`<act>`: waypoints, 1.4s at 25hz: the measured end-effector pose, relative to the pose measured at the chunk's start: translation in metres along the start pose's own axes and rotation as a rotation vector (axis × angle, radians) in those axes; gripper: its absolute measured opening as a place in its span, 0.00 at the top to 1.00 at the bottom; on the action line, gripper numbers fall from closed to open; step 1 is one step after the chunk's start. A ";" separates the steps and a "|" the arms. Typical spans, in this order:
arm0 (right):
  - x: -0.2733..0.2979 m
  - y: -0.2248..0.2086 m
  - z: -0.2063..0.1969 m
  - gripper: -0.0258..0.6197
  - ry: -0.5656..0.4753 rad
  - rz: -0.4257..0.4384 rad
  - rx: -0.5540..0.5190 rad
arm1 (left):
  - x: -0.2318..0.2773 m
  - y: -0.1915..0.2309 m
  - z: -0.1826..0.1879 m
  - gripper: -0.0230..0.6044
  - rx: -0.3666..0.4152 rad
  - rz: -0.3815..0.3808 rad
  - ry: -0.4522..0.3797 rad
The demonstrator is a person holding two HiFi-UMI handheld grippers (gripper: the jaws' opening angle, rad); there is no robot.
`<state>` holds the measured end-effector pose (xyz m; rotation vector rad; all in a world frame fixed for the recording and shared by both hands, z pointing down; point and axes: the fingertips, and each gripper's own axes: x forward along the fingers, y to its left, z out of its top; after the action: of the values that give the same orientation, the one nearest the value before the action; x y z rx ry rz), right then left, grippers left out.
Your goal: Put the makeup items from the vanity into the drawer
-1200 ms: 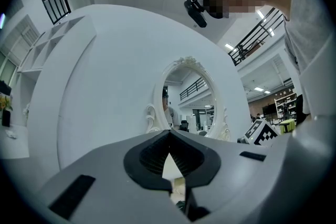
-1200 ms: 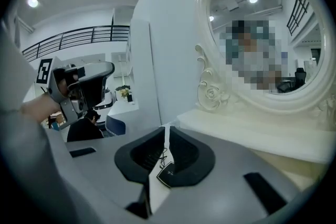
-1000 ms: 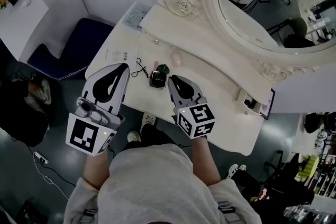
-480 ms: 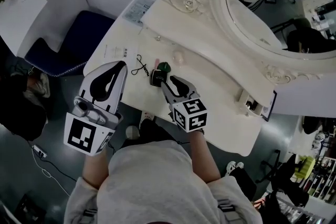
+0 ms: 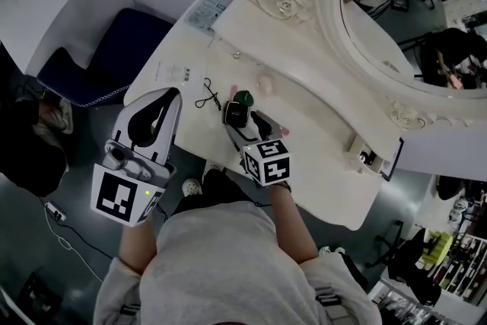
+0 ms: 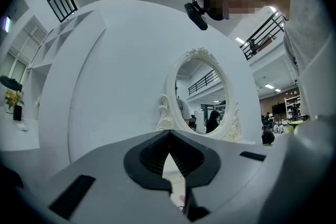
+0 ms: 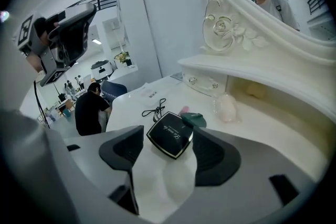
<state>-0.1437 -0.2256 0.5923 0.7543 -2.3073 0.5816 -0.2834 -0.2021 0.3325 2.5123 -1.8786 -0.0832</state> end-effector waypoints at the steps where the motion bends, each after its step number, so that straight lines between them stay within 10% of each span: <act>1: 0.002 -0.001 -0.001 0.53 0.003 -0.011 0.005 | 0.000 0.001 -0.001 0.94 -0.001 0.003 0.002; 35: 0.029 -0.008 -0.006 0.47 -0.002 -0.132 0.189 | -0.021 0.013 0.001 0.94 0.013 0.051 0.010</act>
<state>-0.1548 -0.2387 0.6179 0.9883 -2.2046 0.7449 -0.3019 -0.1855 0.3324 2.4667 -1.9439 -0.0580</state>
